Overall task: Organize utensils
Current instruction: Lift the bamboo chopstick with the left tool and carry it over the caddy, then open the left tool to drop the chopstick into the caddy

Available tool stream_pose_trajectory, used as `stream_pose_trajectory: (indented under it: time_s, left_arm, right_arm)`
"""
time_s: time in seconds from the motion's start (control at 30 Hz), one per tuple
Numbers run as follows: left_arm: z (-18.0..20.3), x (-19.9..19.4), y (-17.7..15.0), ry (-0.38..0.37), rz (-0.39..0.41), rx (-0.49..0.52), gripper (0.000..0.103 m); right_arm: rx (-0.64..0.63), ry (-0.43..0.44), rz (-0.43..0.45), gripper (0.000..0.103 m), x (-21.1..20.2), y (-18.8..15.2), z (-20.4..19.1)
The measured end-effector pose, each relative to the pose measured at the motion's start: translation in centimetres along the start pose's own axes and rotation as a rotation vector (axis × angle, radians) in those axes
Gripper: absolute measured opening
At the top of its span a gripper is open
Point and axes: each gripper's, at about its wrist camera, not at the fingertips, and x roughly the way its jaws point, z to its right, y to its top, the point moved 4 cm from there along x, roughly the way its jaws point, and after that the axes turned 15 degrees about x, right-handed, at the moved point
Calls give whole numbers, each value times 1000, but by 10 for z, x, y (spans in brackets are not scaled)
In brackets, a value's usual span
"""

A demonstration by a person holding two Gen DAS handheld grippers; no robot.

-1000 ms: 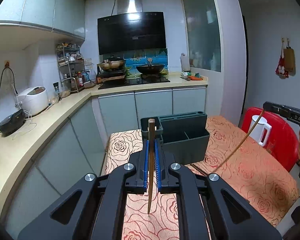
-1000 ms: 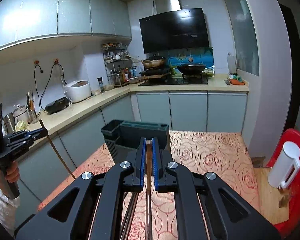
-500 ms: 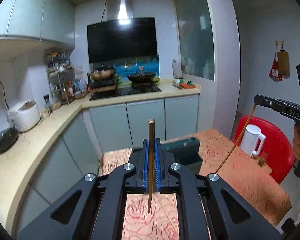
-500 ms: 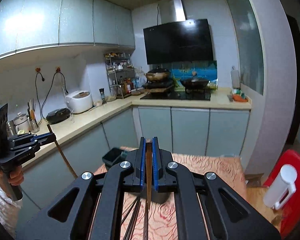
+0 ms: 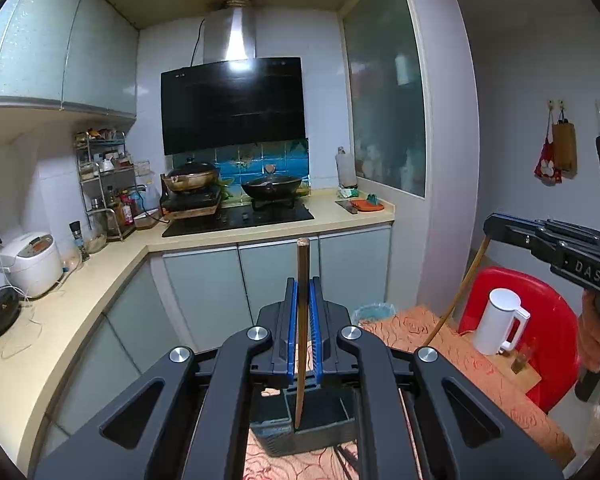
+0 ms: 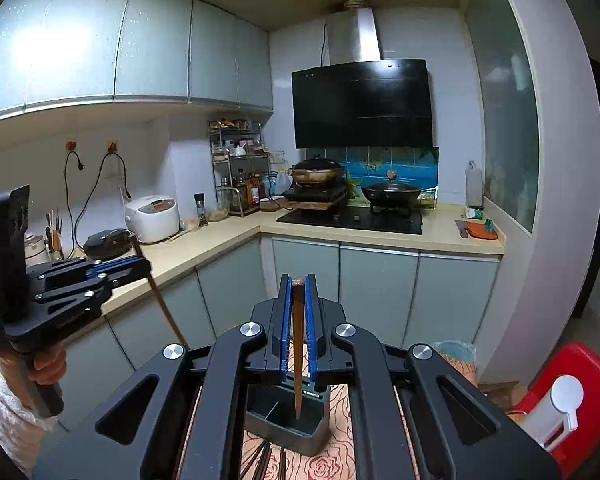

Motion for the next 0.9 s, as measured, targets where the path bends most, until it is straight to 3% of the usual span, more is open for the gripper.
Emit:
stream_pose_trajectory:
  time_s: [0.43, 0.9]
  left_arm:
    - [8, 77, -53, -44, -128, -41, 6]
    - [10, 94, -89, -60, -192, -63, 6]
  right_arm:
    - [24, -35, -126, 7, 50, -35, 17]
    - [25, -76, -209, 7, 88, -70, 24]
